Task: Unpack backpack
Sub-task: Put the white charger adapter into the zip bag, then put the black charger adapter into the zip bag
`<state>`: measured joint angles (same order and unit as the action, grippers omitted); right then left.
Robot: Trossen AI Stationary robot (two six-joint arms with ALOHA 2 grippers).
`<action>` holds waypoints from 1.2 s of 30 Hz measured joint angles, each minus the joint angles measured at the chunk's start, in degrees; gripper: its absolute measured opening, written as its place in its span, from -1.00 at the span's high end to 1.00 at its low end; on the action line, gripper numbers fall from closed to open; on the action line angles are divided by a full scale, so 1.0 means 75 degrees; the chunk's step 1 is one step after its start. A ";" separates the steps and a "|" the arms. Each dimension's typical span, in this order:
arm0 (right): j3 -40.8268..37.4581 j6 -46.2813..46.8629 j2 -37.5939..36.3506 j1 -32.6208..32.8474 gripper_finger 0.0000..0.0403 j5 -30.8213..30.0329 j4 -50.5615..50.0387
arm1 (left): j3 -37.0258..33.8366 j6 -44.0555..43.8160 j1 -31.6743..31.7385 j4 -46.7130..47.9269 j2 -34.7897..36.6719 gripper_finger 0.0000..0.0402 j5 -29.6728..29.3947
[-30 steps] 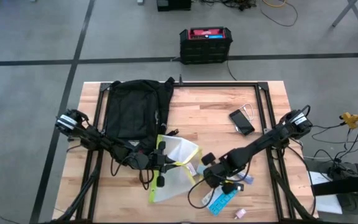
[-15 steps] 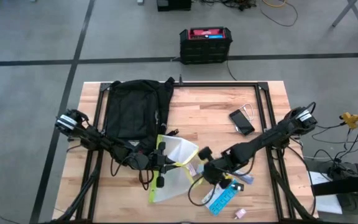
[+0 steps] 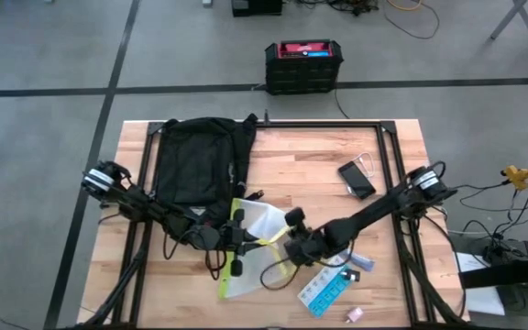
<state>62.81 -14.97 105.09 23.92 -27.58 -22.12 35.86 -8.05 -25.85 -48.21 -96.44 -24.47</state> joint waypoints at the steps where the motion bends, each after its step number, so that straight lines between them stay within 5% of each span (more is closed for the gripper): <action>1: -0.0012 -0.0145 -0.0096 0.0014 1.00 -0.0180 0.0011 | 0.0000 -0.0006 0.0000 0.0000 0.0000 1.00 -0.0002; 6: -0.0029 0.0120 -0.0624 0.0112 1.00 0.1174 -0.0263 | 0.0000 -0.0051 -0.0022 0.0051 -0.0013 1.00 0.0003; 12: 0.0016 0.1304 -0.1349 0.0256 1.00 0.1749 -0.1491 | 0.0003 -0.0051 -0.0032 0.0026 -0.0160 1.00 0.0006; 17: 0.0335 0.3552 -0.2110 0.0506 1.00 0.1949 -0.3093 | 0.0000 -0.0111 -0.0029 -0.0015 -0.0265 1.00 0.0003; 21: 0.0375 0.5540 -0.2585 0.0796 0.94 0.3072 -0.4325 | 0.0000 -0.0079 -0.0028 -0.0031 -0.0279 1.00 0.0000; 30: 0.0351 0.9510 -0.2779 0.2240 0.11 0.4213 -0.5302 | 0.0000 0.0074 -0.0026 -0.0108 -0.0280 1.00 0.0000; 36: 0.0351 1.0546 -0.2497 0.3057 -0.57 0.4014 -0.4963 | 0.0000 0.0204 -0.0017 -0.0161 -0.0280 1.00 0.0000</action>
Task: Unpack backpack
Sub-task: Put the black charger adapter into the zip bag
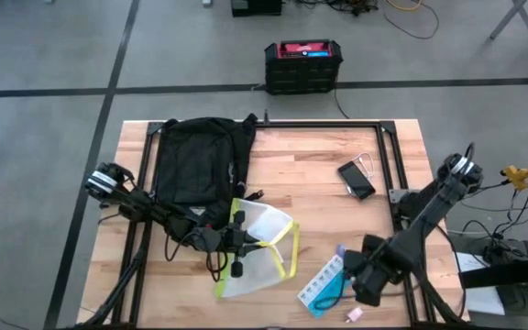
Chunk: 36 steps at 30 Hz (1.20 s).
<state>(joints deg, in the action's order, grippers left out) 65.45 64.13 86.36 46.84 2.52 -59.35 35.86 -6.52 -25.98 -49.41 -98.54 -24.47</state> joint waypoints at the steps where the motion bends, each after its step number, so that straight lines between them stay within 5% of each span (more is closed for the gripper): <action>1: 0.0000 0.0049 0.0097 0.0082 -0.66 -0.0088 0.0083 | 0.0000 0.0000 -0.0003 -0.0003 0.0000 1.00 0.0000; 7: 0.0000 -0.0066 0.0885 0.0304 -0.97 -0.0183 0.0212 | 0.0000 0.0000 -0.0003 0.0019 0.0000 1.00 0.0001; 12: -0.0003 -0.0528 0.1280 0.0197 -0.90 -0.1170 0.0215 | 0.0000 0.0000 -0.0003 0.0037 0.0000 1.00 0.0003; 17: -0.0015 -0.0900 0.1406 -0.0072 -0.79 -0.1315 0.0219 | 0.0000 0.0000 -0.0003 0.0047 0.0000 1.00 0.0003; 22: -0.0017 -0.1097 0.1406 -0.0270 -0.48 -0.0994 0.0236 | 0.0000 -0.0005 -0.0011 0.0108 0.0000 1.00 0.0006; 30: -0.0017 -0.1490 0.1397 -0.0284 0.41 -0.0927 0.0294 | 0.0000 -0.0026 -0.0015 0.0111 0.0000 1.00 0.0006; 36: -0.0017 -0.1915 0.1390 -0.0350 0.43 -0.1036 0.0564 | 0.0000 -0.0031 -0.0013 0.0112 0.0000 1.00 0.0006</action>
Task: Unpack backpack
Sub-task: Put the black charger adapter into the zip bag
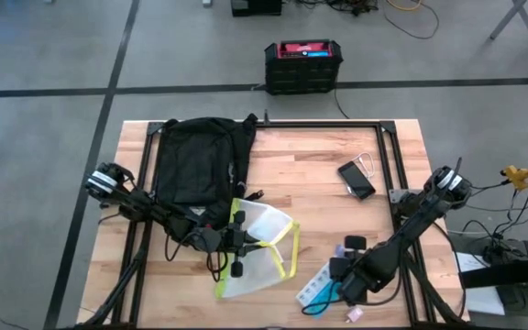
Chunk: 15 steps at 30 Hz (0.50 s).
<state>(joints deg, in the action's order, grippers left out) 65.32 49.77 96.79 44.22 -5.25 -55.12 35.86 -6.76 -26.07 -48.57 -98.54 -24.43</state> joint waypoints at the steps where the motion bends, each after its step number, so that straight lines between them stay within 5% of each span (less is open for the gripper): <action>1: 0.0000 -0.0029 0.0000 -0.0012 0.43 -0.0048 0.0047 | 0.0000 -0.0022 0.0001 -0.0001 0.0000 1.00 0.0000; 15: 0.0006 -0.1690 -0.0068 -0.0831 0.43 -0.0845 0.1194 | 0.0000 -0.0030 -0.0002 -0.0001 0.0000 1.00 0.0003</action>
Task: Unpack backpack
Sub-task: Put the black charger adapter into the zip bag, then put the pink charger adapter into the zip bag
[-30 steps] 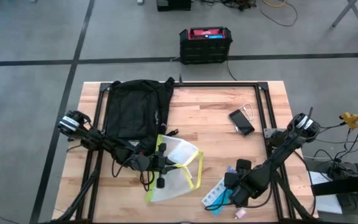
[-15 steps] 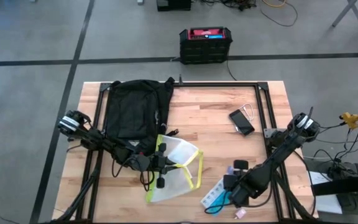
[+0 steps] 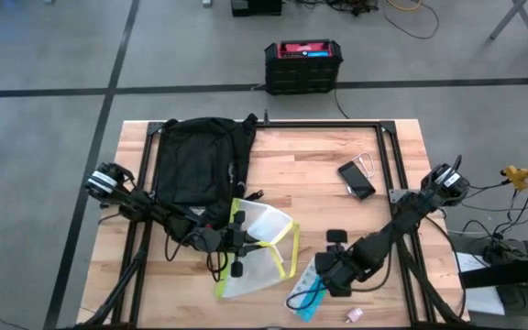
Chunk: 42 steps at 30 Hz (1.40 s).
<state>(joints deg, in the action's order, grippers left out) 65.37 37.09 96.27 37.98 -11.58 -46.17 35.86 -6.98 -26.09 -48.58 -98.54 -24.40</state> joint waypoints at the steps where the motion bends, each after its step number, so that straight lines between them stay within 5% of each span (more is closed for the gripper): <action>1: 0.0048 -0.0188 -0.0010 -0.0085 0.43 -0.0167 -0.0001 | 0.0000 0.0000 0.0000 0.0000 0.0000 1.00 0.0000; 6: 0.0117 -0.1532 -0.0009 -0.0681 0.43 -0.0843 0.0893 | 0.0000 0.0003 0.0001 -0.0004 0.0000 1.00 0.0041; 16: 0.0100 -0.4909 0.0957 -0.2217 0.41 -0.0853 0.4386 | 0.0000 0.0277 0.0000 -0.0004 0.0075 1.00 0.0237; 21: 0.0321 -0.5168 0.1065 -0.2604 -0.17 -0.0606 0.4617 | 0.0000 0.0294 0.0004 0.0091 0.0107 1.00 0.0282; 28: 0.0785 -0.5086 0.0851 -0.2376 -0.85 0.0134 0.2869 | 0.0000 0.0113 0.0017 0.0201 0.0111 1.00 0.0297; 34: 0.1194 -0.4407 0.0584 -0.1607 -0.93 0.0220 0.0461 | 0.0002 -0.0023 0.0012 0.0211 0.0108 1.00 0.0250; 42: 0.1527 -0.2779 0.0425 -0.0374 -0.93 0.1411 -0.1207 | 0.0003 -0.0280 0.0026 0.0209 0.0099 1.00 0.0154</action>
<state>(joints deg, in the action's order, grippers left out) 76.82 16.25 99.46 35.18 -1.00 -55.22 35.88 -9.08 -25.89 -47.01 -97.80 -23.24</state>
